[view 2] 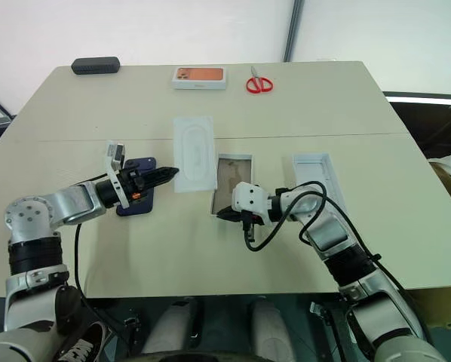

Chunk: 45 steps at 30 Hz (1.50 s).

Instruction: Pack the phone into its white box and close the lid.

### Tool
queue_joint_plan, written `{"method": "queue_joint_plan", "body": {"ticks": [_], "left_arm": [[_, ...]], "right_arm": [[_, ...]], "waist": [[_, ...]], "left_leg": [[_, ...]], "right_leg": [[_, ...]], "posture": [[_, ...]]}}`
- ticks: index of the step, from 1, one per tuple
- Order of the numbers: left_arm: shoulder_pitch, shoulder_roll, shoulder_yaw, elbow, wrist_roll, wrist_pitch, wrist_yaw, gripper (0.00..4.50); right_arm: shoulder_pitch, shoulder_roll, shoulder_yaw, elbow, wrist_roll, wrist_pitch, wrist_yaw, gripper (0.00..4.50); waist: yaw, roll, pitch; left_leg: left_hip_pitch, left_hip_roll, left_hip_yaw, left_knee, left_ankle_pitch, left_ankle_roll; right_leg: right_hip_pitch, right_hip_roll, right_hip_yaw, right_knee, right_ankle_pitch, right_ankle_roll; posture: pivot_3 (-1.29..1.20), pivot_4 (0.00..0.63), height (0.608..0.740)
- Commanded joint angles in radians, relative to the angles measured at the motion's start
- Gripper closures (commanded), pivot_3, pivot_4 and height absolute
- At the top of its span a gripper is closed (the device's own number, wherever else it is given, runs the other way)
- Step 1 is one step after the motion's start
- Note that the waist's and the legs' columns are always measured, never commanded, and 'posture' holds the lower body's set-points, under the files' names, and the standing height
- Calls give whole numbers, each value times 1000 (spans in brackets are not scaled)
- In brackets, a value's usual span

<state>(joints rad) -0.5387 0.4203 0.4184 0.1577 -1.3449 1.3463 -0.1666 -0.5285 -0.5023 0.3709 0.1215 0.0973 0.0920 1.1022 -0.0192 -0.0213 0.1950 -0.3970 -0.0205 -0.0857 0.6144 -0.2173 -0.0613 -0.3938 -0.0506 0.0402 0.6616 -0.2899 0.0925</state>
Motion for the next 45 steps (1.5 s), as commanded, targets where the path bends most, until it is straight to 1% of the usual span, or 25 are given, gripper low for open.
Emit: {"method": "queue_joint_plan", "body": {"ticks": [1,2,3,5,7,8,10,15,18,21,24,26,31,33,39,42,44,45], "left_arm": [[-14,-12,13,-19,-34,-1,19,4500],[-10,-17,9,-24,-33,-1,23,4500],[-4,-22,7,-31,-33,-2,27,4500],[8,-31,3,-40,-32,-5,34,4500],[20,-37,-3,-52,-27,-8,35,4500],[23,-39,-6,-57,-25,-10,36,4500],[26,-42,-12,-63,-21,-12,38,4500],[17,-46,-18,-63,-23,-14,39,4500],[14,-53,-43,-62,6,-20,27,4500],[12,-77,-71,-54,48,-47,16,4500],[5,-112,-98,-44,82,-68,9,4500],[7,-130,-119,-48,102,-69,2,4500],[13,-193,-126,-58,110,-73,22,4500],[11,-201,-118,-49,120,-77,29,4500],[9,-210,-146,-58,175,-84,20,4500],[3,-210,-152,-57,201,-89,11,3540],[-3,-212,-153,-53,205,-87,2,2516],[-6,-212,-154,-55,205,-84,-8,2076]], "right_arm": [[-24,24,-10,32,-14,-43,-9,4472],[-26,29,-13,38,-13,-47,-8,4472],[-25,34,-19,40,-11,-58,-11,4218],[-17,33,-27,26,0,-59,-6,3542],[-4,23,-38,0,3,-57,-10,2619],[1,15,-44,-13,3,-56,-12,2045],[14,-18,-64,-56,4,-47,-11,1056],[72,-121,-165,-223,81,79,0,1056],[110,-161,-222,-262,96,114,-25,1056],[147,-170,-290,-273,144,159,-52,1056],[180,-153,-381,-267,212,184,-89,1056],[192,-147,-420,-269,247,193,-100,1056],[210,-153,-426,-278,251,195,-114,1056],[211,-150,-418,-281,245,193,-121,1056],[199,-137,-383,-260,226,169,-128,1056],[186,-134,-374,-247,224,163,-131,1014],[181,-132,-367,-244,221,161,-130,1014],[180,-131,-363,-242,220,159,-130,1014]], "waist": [[1,0,0],[1,0,0],[1,0,0],[1,0,0],[0,0,0],[1,0,0],[3,0,0],[7,0,0],[7,0,0],[6,0,0],[6,0,0],[5,0,0],[5,0,0],[3,0,0],[6,0,0],[6,0,0],[6,0,0],[6,0,0]], "left_leg": [[0,0,0,0,0,0],[0,0,0,0,0,0],[0,0,0,0,0,0],[0,0,0,0,0,0],[0,0,0,0,0,-1],[0,0,0,0,0,-1],[0,0,0,0,0,-1],[-1,0,0,0,0,-1],[-2,0,-1,0,0,-1],[-1,-1,-1,0,0,-1],[-2,-1,0,0,0,-1],[-2,-1,0,0,0,-1],[-2,-1,0,0,0,-1],[-2,-1,0,0,0,-1],[-2,-1,0,0,0,-1],[-2,-1,0,1,0,-1],[-2,-1,0,1,0,-1],[-2,-1,0,1,0,-1]], "right_leg": [[0,0,0,0,0,0],[0,0,0,0,0,0],[0,0,0,0,0,0],[0,0,0,0,0,0],[0,0,0,0,0,0],[0,0,0,0,0,0],[0,0,0,0,0,0],[0,-1,0,0,0,0],[0,-1,0,0,0,0],[0,-1,0,0,0,0],[-1,-1,0,0,0,0],[-1,-1,0,0,0,0],[-1,0,0,0,0,0],[-1,0,0,0,0,0],[-1,1,0,0,0,0],[-1,0,0,0,0,0],[-1,0,0,0,0,0],[-1,0,0,0,0,0]], "posture": [[0,150,740],[0,150,740],[0,150,740],[0,150,740],[0,150,740],[0,150,740],[0,150,740],[0,150,740],[0,150,740],[0,150,740],[0,150,740],[0,150,740],[0,150,740],[0,150,740],[0,150,740],[0,150,740],[0,150,740],[0,150,740]]}}
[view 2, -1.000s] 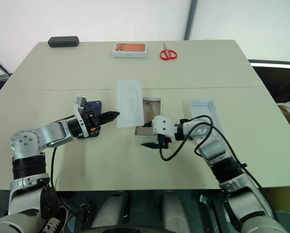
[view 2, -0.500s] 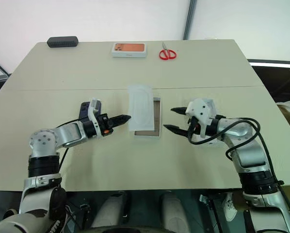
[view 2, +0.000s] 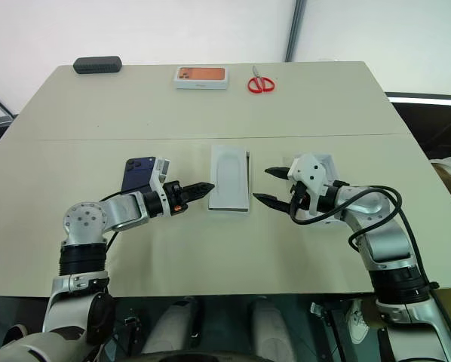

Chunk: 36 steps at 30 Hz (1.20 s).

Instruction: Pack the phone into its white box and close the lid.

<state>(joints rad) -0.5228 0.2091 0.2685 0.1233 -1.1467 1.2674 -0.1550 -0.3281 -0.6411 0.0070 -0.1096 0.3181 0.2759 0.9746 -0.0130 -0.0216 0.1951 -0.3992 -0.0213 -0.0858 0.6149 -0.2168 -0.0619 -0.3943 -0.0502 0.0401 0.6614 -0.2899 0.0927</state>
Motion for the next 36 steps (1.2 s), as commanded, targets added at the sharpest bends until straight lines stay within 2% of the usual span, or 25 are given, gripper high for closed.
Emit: {"method": "queue_joint_plan", "body": {"ticks": [1,4,13,20,23,25,28,29,32,36], "left_arm": [[-25,-1,-3,-23,-4,10,-25,1560],[-28,6,-11,-50,4,18,-36,39],[3,67,-30,-166,45,-11,-92,39],[50,204,-108,-267,280,-280,-236,39],[84,254,-133,-274,370,-387,-293,0],[108,255,-111,-280,368,-437,-344,0],[150,290,-115,-302,418,-502,-391,0],[168,299,-115,-307,443,-541,-406,0],[226,327,-148,-295,574,-722,-461,0],[268,322,-168,-280,620,-777,-486,0]], "right_arm": [[-22,9,4,-9,-2,-26,-2,1014],[-26,11,12,-2,-5,-31,-3,1014],[-79,48,36,35,-13,-35,-20,1014],[-145,160,112,66,-58,-41,-81,1014],[-166,193,178,91,-131,-77,-102,1800],[-175,197,233,119,-205,-125,-111,2803],[-182,223,264,139,-235,-141,-127,4267],[-185,223,281,147,-261,-148,-134,4416],[-192,191,361,182,-397,-206,-150,4416],[-207,174,394,224,-470,-260,-157,4416]], "waist": [[0,0,0],[0,0,0],[-4,0,0],[-3,0,0],[-3,0,0],[-2,0,0],[-2,0,0],[-2,0,0],[-2,0,0],[-1,0,0]], "left_leg": [[0,0,0,0,0,0],[0,0,0,0,0,0],[0,1,0,0,0,0],[0,1,0,-1,1,-1],[0,1,0,-2,1,-1],[-1,1,1,-2,1,-1],[-4,1,0,-1,1,-1],[-5,1,0,-1,1,-1],[-5,1,0,-1,1,-1],[-6,1,1,-1,1,-1]], "right_leg": [[0,0,0,0,0,0],[0,0,0,0,0,0],[0,1,0,0,0,0],[-1,1,0,0,0,0],[-2,0,1,0,0,0],[-3,0,1,0,0,0],[-5,-1,0,0,0,0],[-6,-1,0,0,0,0],[-6,-1,0,0,0,0],[-7,-1,0,0,0,-1]], "posture": [[0,150,740],[0,150,740],[0,150,740],[0,150,740],[0,150,740],[0,150,740],[0,150,740],[0,150,740],[0,150,740],[0,150,740]]}}
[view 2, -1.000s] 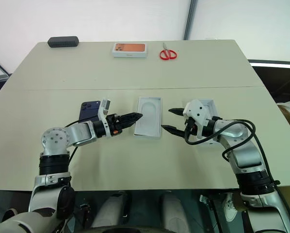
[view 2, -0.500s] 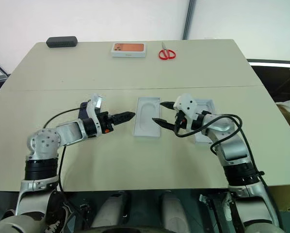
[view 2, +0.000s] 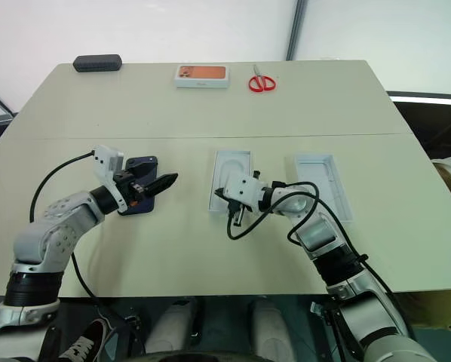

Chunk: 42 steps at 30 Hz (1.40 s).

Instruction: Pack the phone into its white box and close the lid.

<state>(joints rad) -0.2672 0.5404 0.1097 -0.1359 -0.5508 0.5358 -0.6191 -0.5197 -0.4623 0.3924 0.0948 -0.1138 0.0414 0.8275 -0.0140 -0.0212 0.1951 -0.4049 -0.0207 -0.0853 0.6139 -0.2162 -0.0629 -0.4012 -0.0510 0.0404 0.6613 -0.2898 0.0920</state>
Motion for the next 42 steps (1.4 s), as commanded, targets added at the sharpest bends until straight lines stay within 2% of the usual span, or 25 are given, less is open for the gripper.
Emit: {"method": "queue_joint_plan", "body": {"ticks": [1,4,8,10,17,23,26,31,34,42], "left_arm": [[16,-20,-5,-25,16,-42,-19,0],[18,-39,-3,-39,26,-58,-16,0],[6,-58,13,-49,12,-55,-7,0],[6,-55,17,-43,17,-55,-7,0],[13,-17,42,-15,0,19,-13,0],[-29,36,174,56,-113,188,4,0],[-61,72,229,123,-131,252,25,0],[-93,102,334,226,-219,420,53,0],[-105,137,384,328,-222,490,81,0],[-120,132,400,373,-240,620,139,0]], "right_arm": [[-21,-5,11,27,-48,-31,-10,4416],[-27,-14,26,45,-80,-60,3,4416],[-16,17,-6,21,-20,-31,23,4416],[-21,37,-39,1,28,8,28,4416],[-64,40,-99,36,47,14,-1,4416],[-101,121,-126,24,86,79,-37,4416],[-145,186,-87,52,78,115,-44,4416],[-263,312,-5,202,-24,82,-132,4416],[-323,401,36,287,-47,70,-155,4416],[-359,476,188,432,-182,26,-150,4416]], "waist": [[0,0,0],[0,0,0],[-1,0,0],[-1,0,0],[-5,0,0],[-8,0,0],[-10,0,0],[-29,0,0],[-33,0,0],[-30,-1,-1]], "left_leg": [[0,0,0,0,0,0],[0,1,-1,2,0,0],[0,1,-1,2,0,0],[0,1,-1,1,0,0],[0,1,-1,1,0,0],[0,2,-1,1,0,0],[0,2,-1,1,0,0],[0,2,-1,1,0,0],[0,2,-1,1,0,0],[-1,1,-3,0,1,-1]], "right_leg": [[0,0,0,0,0,0],[1,0,0,0,0,-1],[1,0,0,0,1,0],[1,0,-1,0,1,0],[0,1,-1,1,1,0],[-1,2,-1,3,1,0],[-2,2,-1,3,1,0],[-2,3,-1,4,1,-1],[-3,2,-1,4,1,-1],[-4,0,-1,5,2,-1]], "posture": [[0,150,740],[0,150,740],[0,150,740],[0,150,740],[0,150,740],[0,150,740],[0,150,740],[0,150,740],[0,150,740],[0,150,740]]}}
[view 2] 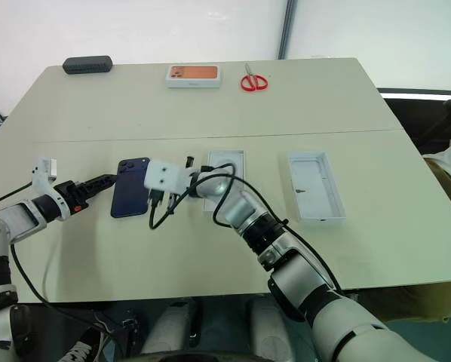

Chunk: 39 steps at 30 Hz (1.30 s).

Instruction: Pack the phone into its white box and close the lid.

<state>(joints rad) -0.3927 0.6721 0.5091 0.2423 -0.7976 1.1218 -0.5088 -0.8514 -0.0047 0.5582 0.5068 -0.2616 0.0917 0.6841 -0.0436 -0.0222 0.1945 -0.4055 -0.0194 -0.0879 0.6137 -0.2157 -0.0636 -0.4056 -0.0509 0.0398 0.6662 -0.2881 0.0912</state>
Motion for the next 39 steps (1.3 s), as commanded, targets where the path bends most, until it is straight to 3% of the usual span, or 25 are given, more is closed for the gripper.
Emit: {"method": "queue_joint_plan", "body": {"ticks": [1,9,15,29,38,39], "left_arm": [[11,-2,-17,-16,13,45,32,0],[-24,-50,-102,24,57,99,68,0],[-75,-108,-145,95,74,144,45,0],[-116,-209,-75,95,8,306,30,0],[-111,-162,-62,102,48,271,29,0],[-115,-167,-44,112,45,268,38,263]], "right_arm": [[-34,26,31,38,-37,-17,7,4416],[-81,64,36,146,-71,11,6,4416],[-78,58,15,137,-70,20,9,4416],[-64,29,-9,113,-65,27,9,4416],[-57,18,-6,116,-72,12,0,4416],[-56,18,-6,117,-71,12,0,4470]], "waist": [[-1,0,0],[3,1,-2],[11,3,-4],[30,5,-6],[25,5,-6],[24,5,-6]], "left_leg": [[0,0,0,0,0,0],[2,-1,-1,0,1,-1],[15,-2,0,-3,0,-1],[15,-6,0,-2,0,-1],[15,-6,0,-2,0,-1],[15,-6,0,-2,0,-1]], "right_leg": [[0,0,0,0,0,1],[2,0,0,1,2,0],[16,-1,0,-2,1,1],[17,-7,-1,-2,0,4],[16,-7,-2,-2,0,4],[16,-7,-2,-2,0,4]], "posture": [[0,150,740],[0,150,740],[0,150,740],[0,150,740],[0,150,740],[0,150,740]]}}
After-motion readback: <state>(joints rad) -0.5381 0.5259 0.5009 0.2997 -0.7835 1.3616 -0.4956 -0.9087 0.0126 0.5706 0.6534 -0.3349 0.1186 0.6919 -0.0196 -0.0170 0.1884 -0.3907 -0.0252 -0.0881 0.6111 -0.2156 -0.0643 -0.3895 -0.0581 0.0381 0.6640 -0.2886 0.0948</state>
